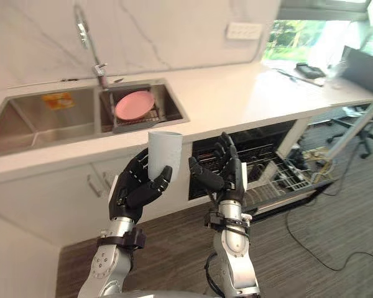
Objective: Walk over to the sink, pick up the cup, carry it to the dishwasher, place the cup inside the dishwasher, then close the dishwasher door
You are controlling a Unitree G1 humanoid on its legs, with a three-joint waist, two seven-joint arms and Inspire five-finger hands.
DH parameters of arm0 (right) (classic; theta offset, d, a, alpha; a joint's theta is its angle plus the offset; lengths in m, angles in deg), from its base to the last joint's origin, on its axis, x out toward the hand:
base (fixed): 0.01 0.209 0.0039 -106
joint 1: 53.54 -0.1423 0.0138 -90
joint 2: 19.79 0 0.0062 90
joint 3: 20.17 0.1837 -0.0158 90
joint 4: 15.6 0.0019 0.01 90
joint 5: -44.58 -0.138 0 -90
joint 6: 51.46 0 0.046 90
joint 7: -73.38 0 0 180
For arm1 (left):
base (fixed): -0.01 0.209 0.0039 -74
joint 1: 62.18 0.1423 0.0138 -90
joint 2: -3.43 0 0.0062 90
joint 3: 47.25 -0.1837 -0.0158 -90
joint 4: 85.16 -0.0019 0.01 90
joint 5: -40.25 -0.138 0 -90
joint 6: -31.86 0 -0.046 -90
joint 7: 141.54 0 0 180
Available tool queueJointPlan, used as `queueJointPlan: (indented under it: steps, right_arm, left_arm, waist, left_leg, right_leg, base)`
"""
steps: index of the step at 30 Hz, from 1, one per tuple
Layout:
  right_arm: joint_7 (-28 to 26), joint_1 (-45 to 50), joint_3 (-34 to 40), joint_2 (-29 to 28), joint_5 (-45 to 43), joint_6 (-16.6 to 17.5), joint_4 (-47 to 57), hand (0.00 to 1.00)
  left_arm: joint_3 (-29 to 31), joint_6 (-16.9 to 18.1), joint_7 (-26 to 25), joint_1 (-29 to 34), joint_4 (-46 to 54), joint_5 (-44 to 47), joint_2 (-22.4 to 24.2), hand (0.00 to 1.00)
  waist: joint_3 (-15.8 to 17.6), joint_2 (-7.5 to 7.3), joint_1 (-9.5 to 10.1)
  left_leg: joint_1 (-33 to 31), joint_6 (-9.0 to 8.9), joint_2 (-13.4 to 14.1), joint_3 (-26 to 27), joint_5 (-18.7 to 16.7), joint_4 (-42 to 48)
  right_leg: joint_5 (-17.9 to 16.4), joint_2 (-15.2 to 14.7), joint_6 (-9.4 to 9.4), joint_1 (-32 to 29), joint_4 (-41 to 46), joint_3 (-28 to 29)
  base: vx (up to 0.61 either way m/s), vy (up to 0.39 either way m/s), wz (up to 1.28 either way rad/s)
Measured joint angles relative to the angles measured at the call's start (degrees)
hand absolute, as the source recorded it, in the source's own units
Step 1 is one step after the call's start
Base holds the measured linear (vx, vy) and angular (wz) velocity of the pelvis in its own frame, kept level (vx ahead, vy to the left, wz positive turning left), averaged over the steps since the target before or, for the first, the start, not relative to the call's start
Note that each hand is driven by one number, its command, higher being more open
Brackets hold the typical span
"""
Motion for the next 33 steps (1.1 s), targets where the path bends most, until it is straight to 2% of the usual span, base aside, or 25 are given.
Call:
queueJointPlan:
  steps: [1, 2, 3, 5, 7, 9, 11, 12, 13, 14, 15, 16, 17, 18, 19, 21, 22, 25, 33]
  right_arm:
    - [-0.51, -0.82, -0.47, 0.12, -0.1, 0.0, -1.24, 0.9]
    - [-0.76, -1.07, -0.89, 0.12, -0.14, 0.02, -1.55, 0.9]
    - [-0.92, -0.9, -0.71, 1.43, -0.26, 0.03, -2.01, 0.9]
    - [-0.93, -0.33, -0.45, 3.42, -0.67, 0.02, -2.02, 0.9]
    - [-0.83, 0.43, 1.03, 4.46, -1.19, 0.02, -2.02, 0.9]
    - [-0.71, 0.51, 1.67, 4.33, -1.89, 0.02, -1.91, 0.9]
    - [-0.87, 1.4, 1.26, 4.27, -2.39, 0.04, 0.3, 0.9]
    - [-1.1, 1.77, 0.82, 4.29, -2.59, 0.26, 1.76, 0.9]
    - [-1.39, 1.62, 0.81, 4.26, -3.57, 1.04, 3.21, 0.9]
    - [-1.54, 1.62, 0.84, 4.24, -4.05, 1.32, 3.77, 0.9]
    - [-1.73, 1.5, 0.89, 4.28, -4.6, 1.84, 3.9, 0.9]
    - [-1.76, 1.56, 1.01, 4.31, -4.67, 1.84, 3.75, 0.9]
    - [-1.82, 1.57, 1.13, 4.34, -4.72, 1.83, 3.57, 0.9]
    - [-1.99, 1.66, 1.46, 4.45, -5.28, 1.83, 3.45, 0.9]
    - [-2.06, 2.01, 1.51, 3.91, -6.17, 1.52, 2.7, 0.9]
    - [-2.45, 2.6, 1.49, 3.04, -6.67, 1.53, 2.87, 0.9]
    - [-2.76, 2.57, 1.53, 3.07, -6.68, 1.53, 2.92, 0.9]
    - [-4.02, 2.59, 1.28, 3.0, -6.75, 1.53, 3.66, 0.9]
    - [-5.55, 2.59, -0.69, 3.17, -10.96, 1.53, 4.15, 0.9]
  left_arm:
    - [0.63, 0.0, -0.02, -0.64, -0.87, -0.01, -0.02, 0.3]
    - [1.27, 0.16, -0.01, -1.13, -1.59, -0.05, -0.16, 0.3]
    - [1.36, 0.04, -0.15, -2.17, -4.01, -0.02, 1.0, 0.3]
    - [1.44, -0.09, -0.16, -2.38, -4.89, -0.15, 1.95, 0.3]
    - [1.33, -0.11, -0.09, -3.25, -4.9, -1.36, 2.83, 0.3]
    - [1.65, -0.1, -0.11, -3.91, -4.91, -1.34, 3.07, 0.3]
    - [2.79, 0.0, -0.09, -3.97, -4.86, -1.34, 3.18, 0.3]
    - [3.22, 0.11, -0.19, -4.13, -4.85, -1.33, 3.21, 0.3]
    - [3.82, 0.46, -0.22, -4.52, -4.68, -1.34, 3.29, 0.3]
    - [4.01, 0.5, -0.38, -4.78, -4.68, -1.34, 3.37, 0.3]
    - [4.22, 0.49, -0.69, -5.14, -4.68, -1.37, 3.39, 0.3]
    - [4.32, 0.48, -0.99, -5.16, -4.71, -1.42, 3.41, 0.3]
    - [4.34, 0.48, -1.27, -5.16, -4.74, -1.66, 3.44, 0.3]
    - [4.61, 0.5, -1.55, -5.27, -4.73, -2.3, 3.92, 0.3]
    - [5.07, 0.43, -1.82, -5.36, -5.13, -2.29, 3.51, 0.3]
    - [5.58, 0.43, -2.02, -5.85, -5.42, -2.31, 2.48, 0.3]
    - [5.57, 0.39, -2.1, -6.34, -6.32, -2.34, 1.98, 0.3]
    - [5.58, 0.32, -2.5, -6.41, -6.55, -2.81, 1.82, 0.3]
    - [4.62, 0.22, -2.52, -6.63, -7.58, -6.37, 0.91, 0.3]
  waist:
    - [0.01, 0.01, -0.43]
    - [-0.11, -0.87, -1.16]
    - [0.37, 1.2, -1.41]
    - [0.93, 3.04, -1.45]
    - [1.04, 3.86, -1.82]
    - [1.56, 4.58, -2.06]
    - [2.16, 5.22, -1.62]
    - [2.23, 5.05, -1.15]
    - [2.15, 5.21, -0.85]
    - [2.2, 5.14, -0.84]
    - [2.49, 4.68, -0.54]
    - [2.56, 4.59, -0.27]
    - [2.47, 4.77, -0.22]
    - [2.15, 6.18, -0.03]
    - [2.21, 4.79, -0.23]
    - [2.21, 3.06, -1.08]
    - [2.11, 2.8, -1.2]
    - [2.07, 2.75, -1.14]
    - [1.77, 2.57, -1.74]
  left_leg:
    - [0.16, -1.08, 0.4, 0.64, -0.15, 0.19]
    - [0.19, -1.96, -0.15, 0.55, -0.64, 0.51]
    - [1.04, -3.15, 1.29, -0.71, -0.78, 0.18]
    - [2.62, -3.82, 2.28, -1.79, -0.5, -1.11]
    - [2.88, -4.68, 3.4, -3.17, 0.11, 0.44]
    - [1.85, -5.57, 5.26, -3.91, 0.76, 7.59]
    - [-1.06, -6.36, 7.38, -5.44, 3.89, 18.86]
    - [-2.75, -7.2, 7.08, -7.06, 2.89, 20.93]
    - [-5.39, -7.17, 5.79, -9.38, 0.02, 19.84]
    - [-6.66, -6.93, 5.05, -10.25, -1.05, 18.6]
    - [-8.5, -6.73, 3.14, -12.52, -2.05, 14.61]
    - [-9.31, -7.05, 1.24, -15.38, -1.61, 8.82]
    - [-9.2, -7.11, 0.55, -16.74, -0.31, 5.08]
    - [-8.69, -6.38, 0.31, -18.2, 8.37, -1.92]
    - [-6.8, -5.82, -0.31, -16.6, 8.46, -3.54]
    - [-5.06, -4.86, -2.06, -15.61, 9.34, -6.42]
    - [-3.75, -4.44, -3.06, -14.97, 9.77, -8.12]
    - [-1.06, -3.72, -4.39, -13.55, 10.71, -11.71]
    - [1.24, -3.74, -4.6, -12.14, 12.14, -15.66]
  right_leg:
    - [1.79, 0.45, -0.71, -0.67, -5.0, -1.84]
    - [7.3, 0.88, -1.32, -0.5, -9.66, -2.49]
    - [7.9, 2.79, -2.08, 1.46, -11.37, -2.65]
    - [8.14, 4.82, -2.46, 2.85, -13.09, -2.11]
    - [8.11, 6.3, -2.57, 4.83, -15.33, -2.15]
    - [8.48, 7.6, -2.74, 8.55, -18.64, -2.06]
    - [9.27, 8.68, -3.1, 13.52, -22.79, -0.59]
    - [9.58, 8.69, -3.15, 14.35, -24.2, 0.1]
    - [9.53, 8.44, -3.72, 14.32, -25.23, 1.07]
    - [9.69, 8.23, -3.59, 14.31, -25.64, 1.51]
    - [9.97, 7.55, -3.16, 14.35, -26.03, 2.56]
    - [10.79, 7.0, -1.82, 14.5, -26.16, 3.67]
    - [10.91, 6.94, -1.59, 14.5, -26.29, 4.28]
    - [10.92, 7.77, -0.75, 14.57, -26.4, 5.81]
    - [11.41, 7.08, 0.41, 15.18, -27.13, 7.12]
    - [11.79, 5.38, 1.1, 16.25, -29.05, 7.65]
    - [12.15, 4.66, 1.68, 17.04, -30.27, 8.16]
    - [12.67, 3.51, 2.49, 18.27, -32.04, 9.08]
    - [13.58, 3.96, 2.7, 18.82, -34.03, 10.58]
  base:
    - [0.14, -0.109, -0.54]
    - [0.17, -0.103, -0.33]
    - [0.18, -0.098, -0.28]
    - [0.21, -0.108, -0.34]
    - [0.16, -0.088, -0.14]
    - [0.1, -0.048, -0.07]
    - [0.14, -0.004, -0.29]
    - [0.13, 0.034, -0.44]
    - [0.1, 0.045, -0.35]
    - [0.14, 0.094, -0.39]
    - [0.15, 0.14, -0.45]
    - [0.15, 0.165, -0.5]
    - [0.15, 0.202, -0.62]
    - [0.16, 0.193, -0.59]
    - [0.15, 0.184, -0.51]
    - [0.12, 0.148, -0.18]
    - [0.09, 0.139, -0.11]
    - [0.05, 0.091, -0.17]
    - [0.01, 0.002, -0.11]
